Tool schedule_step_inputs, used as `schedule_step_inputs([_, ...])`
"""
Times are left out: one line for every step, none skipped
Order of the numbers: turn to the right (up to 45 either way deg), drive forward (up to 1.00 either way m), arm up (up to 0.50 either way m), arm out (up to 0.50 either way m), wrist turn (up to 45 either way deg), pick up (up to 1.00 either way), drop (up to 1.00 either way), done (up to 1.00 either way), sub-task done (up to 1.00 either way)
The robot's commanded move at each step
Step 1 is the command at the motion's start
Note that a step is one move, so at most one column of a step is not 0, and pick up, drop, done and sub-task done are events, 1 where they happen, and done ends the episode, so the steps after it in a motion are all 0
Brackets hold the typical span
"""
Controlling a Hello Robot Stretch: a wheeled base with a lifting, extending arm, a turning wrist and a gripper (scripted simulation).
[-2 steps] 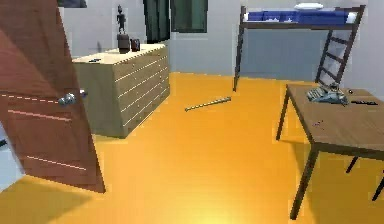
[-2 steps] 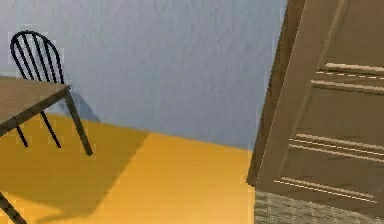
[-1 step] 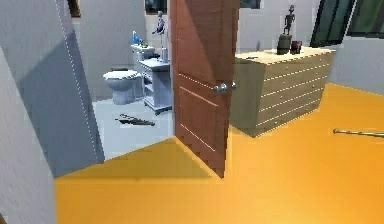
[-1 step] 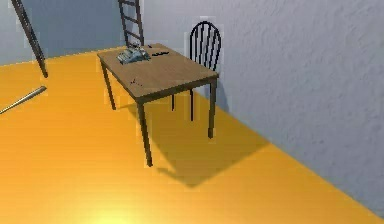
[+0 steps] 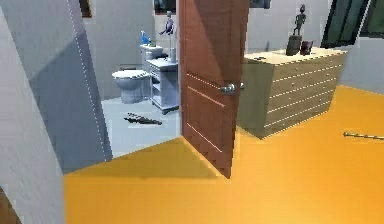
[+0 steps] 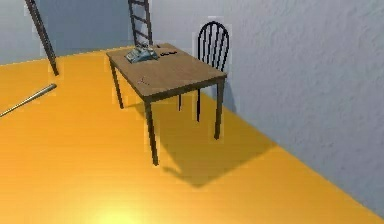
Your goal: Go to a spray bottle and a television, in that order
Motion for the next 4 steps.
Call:
schedule_step_inputs([21.0,0.0,0.0,0.0,0.0,0.0,0.0,0.0,0.0])
schedule_step_inputs([0.0,0.75,0.0,0.0,0.0,0.0,0.0,0.0,0.0])
schedule_step_inputs([-45.0,0.0,0.0,0.0,0.0,0.0,0.0,0.0,0.0])
schedule_step_inputs([-39.0,0.0,0.0,0.0,0.0,0.0,0.0,0.0,0.0])
